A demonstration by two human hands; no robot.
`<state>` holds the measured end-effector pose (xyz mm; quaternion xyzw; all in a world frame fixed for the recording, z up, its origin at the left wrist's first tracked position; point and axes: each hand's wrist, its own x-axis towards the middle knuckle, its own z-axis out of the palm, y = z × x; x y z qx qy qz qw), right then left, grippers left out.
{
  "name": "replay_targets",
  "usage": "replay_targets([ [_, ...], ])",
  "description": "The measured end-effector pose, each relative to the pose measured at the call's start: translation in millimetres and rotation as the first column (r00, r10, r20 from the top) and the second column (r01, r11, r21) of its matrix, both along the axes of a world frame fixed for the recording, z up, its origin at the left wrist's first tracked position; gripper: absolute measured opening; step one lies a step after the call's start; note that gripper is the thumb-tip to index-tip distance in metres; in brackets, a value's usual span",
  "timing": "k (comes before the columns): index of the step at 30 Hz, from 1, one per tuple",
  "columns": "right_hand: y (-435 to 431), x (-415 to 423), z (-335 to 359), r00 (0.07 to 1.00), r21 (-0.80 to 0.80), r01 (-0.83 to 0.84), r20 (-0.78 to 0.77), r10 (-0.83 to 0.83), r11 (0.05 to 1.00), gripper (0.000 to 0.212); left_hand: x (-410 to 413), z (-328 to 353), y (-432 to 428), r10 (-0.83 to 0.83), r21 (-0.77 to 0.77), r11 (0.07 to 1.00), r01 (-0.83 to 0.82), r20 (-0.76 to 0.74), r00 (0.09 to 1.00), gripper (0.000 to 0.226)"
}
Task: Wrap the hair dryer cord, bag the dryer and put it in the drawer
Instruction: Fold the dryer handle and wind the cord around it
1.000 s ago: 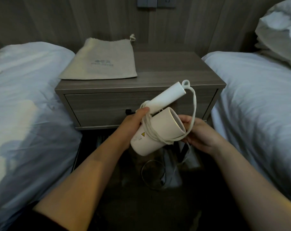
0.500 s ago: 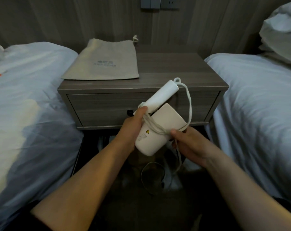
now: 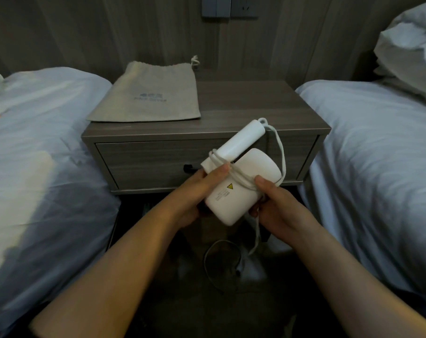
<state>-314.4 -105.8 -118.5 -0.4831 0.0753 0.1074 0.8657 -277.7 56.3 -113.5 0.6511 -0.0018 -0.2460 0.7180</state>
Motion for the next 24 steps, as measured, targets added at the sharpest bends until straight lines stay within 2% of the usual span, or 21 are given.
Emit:
replay_targets([
  [3, -2, 2, -1, 0.999, -0.113, -0.01, 0.031, 0.014, 0.993, 0.029, -6, 0, 0, -0.012, 0.048, 0.999, 0.009, 0.078, 0.997, 0.026],
  [5, -1, 1, -2, 0.999, -0.184, -0.027, 0.036, 0.034, 0.983, 0.03, -7, -2, 0, 0.04, 0.057, 0.997, -0.045, 0.09, 0.995, 0.025],
  [9, 2, -2, 0, 0.996, -0.184, -0.035, 0.073, 0.049, 0.982, 0.036, -4, 0, 1, 0.114, 0.123, 0.984, -0.132, 0.142, 0.983, 0.043],
  [12, 2, -4, 1, 0.999, -0.251, 0.005, 0.034, 0.004, 0.968, 0.024, -2, -1, 2, 0.14, 0.158, 0.972, -0.174, 0.203, 0.969, 0.055],
  [16, 0, -3, 1, 0.996, -0.393, 0.08, 0.061, -0.06, 0.916, 0.012, -5, -2, 2, 0.048, 0.278, 0.952, -0.132, 0.292, 0.955, 0.101],
  [17, -1, -2, 2, 0.995, -0.407, 0.097, 0.066, -0.077, 0.908, 0.015, -7, 0, 2, 0.021, 0.309, 0.943, -0.127, 0.324, 0.946, 0.109],
  [19, -3, -1, 5, 0.992, -0.438, 0.12, 0.087, -0.091, 0.891, 0.034, -9, 1, 1, -0.064, 0.351, 0.933, -0.08, 0.38, 0.923, 0.123],
  [20, -6, 0, 6, 0.99, -0.467, 0.132, 0.105, -0.094, 0.874, 0.044, -11, 2, 1, -0.118, 0.381, 0.924, -0.045, 0.395, 0.911, 0.127],
  [21, -8, 1, 7, 0.989, -0.513, 0.14, 0.121, -0.09, 0.847, 0.043, -12, 2, 1, -0.166, 0.411, 0.912, -0.02, 0.412, 0.896, 0.129],
  [23, -15, 2, 9, 0.992, -0.668, 0.119, 0.114, -0.056, 0.735, 0.028, -14, 5, 2, -0.223, 0.461, 0.888, -0.013, 0.455, 0.862, 0.126],
  [24, -17, 2, 10, 0.994, -0.735, 0.1, 0.106, -0.033, 0.67, 0.029, -14, 6, 3, -0.231, 0.481, 0.876, -0.036, 0.483, 0.845, 0.123],
])
